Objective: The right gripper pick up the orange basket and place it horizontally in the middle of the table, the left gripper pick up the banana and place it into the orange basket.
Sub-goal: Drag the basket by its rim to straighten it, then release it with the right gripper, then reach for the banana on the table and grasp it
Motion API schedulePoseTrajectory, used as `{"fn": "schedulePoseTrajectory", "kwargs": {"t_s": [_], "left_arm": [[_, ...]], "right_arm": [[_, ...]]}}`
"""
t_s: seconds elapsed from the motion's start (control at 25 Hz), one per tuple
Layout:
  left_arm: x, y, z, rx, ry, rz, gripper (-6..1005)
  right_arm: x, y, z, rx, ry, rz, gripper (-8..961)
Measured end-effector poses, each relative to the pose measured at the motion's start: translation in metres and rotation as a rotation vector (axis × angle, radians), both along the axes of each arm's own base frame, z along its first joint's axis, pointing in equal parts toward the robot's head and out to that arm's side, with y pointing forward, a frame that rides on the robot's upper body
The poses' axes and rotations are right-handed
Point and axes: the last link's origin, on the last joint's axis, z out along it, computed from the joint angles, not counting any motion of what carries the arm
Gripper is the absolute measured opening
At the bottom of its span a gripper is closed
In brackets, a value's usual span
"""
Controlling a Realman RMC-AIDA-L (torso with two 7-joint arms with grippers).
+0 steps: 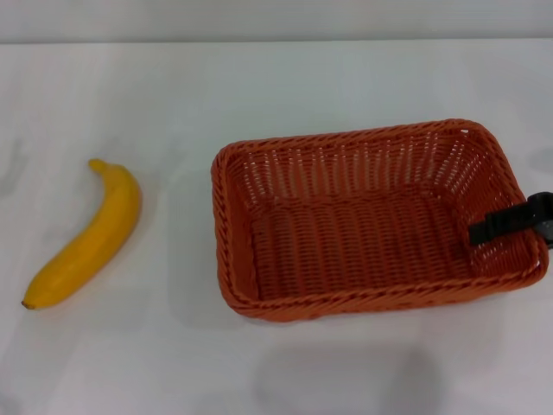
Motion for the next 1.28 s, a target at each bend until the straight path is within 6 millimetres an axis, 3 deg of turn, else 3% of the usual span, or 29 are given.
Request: {"fn": "schedulePoseTrajectory", "kwargs": {"t_s": [0.12,0.36,0.56,0.8,0.84,1.04,1.28], "left_arm": [[-0.002,-0.001,0.003,-0.023,-0.007,-0.007,891],[-0.004,0.002,0.018,-0.212,-0.04,-0.06,891],[-0.002,0.01,0.049,-0.423,-0.06,-0.036,891],[0.002,0.02,0.085,-0.651,-0.11,0.048,891],[0.009,0.028,0.096,-0.769,-0.133,0.087,891],[0.026,0.049,0.104,-1.039,-0.181,0.258,891],[0.055,0.071,0.092,-1.334,-0.154,0.487,891]], "right_arm": [[0.001,0.001,0.004,0.017,0.0,0.013,782],[0.02,0.01,0.04,0.177,0.061,0.054,779],[0.041,0.016,0.069,0.373,0.162,0.152,777],[0.069,0.018,0.088,0.617,0.197,0.281,776],[0.073,0.016,0.09,0.652,0.193,0.298,775],[0.087,0.013,0.102,0.776,0.128,0.37,774],[0.092,0.02,0.112,0.834,0.008,0.457,770]]}}
